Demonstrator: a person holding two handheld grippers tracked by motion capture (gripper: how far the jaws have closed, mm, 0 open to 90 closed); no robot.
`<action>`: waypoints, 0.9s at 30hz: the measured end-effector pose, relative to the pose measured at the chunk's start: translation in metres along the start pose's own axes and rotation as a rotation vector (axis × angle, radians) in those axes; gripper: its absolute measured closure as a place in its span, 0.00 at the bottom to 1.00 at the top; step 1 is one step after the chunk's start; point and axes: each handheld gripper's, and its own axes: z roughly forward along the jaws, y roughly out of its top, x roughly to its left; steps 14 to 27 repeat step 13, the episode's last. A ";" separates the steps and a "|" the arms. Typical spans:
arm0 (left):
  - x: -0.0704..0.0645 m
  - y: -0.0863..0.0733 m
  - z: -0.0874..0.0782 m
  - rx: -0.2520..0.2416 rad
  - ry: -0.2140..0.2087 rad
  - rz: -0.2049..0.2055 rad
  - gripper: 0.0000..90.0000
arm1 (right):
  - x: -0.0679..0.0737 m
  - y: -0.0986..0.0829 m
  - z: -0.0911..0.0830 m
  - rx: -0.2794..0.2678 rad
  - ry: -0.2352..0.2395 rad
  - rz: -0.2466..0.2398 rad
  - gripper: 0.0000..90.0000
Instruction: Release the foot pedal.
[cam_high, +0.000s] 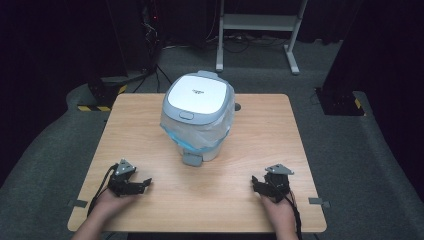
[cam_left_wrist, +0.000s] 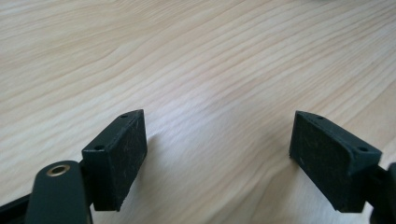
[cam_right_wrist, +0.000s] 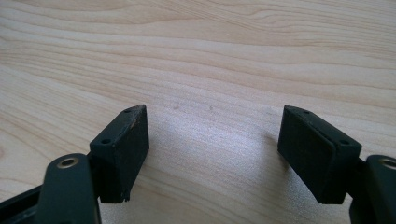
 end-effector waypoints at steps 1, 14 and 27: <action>-0.003 -0.001 0.000 -0.008 0.017 0.002 0.21 | 0.000 0.000 0.000 0.000 -0.002 0.003 0.28; -0.003 -0.002 0.000 -0.029 0.041 -0.022 0.27 | 0.002 0.000 0.000 -0.004 -0.012 0.009 0.29; -0.003 -0.002 0.000 -0.029 0.041 -0.022 0.27 | 0.002 0.000 0.000 -0.004 -0.012 0.009 0.29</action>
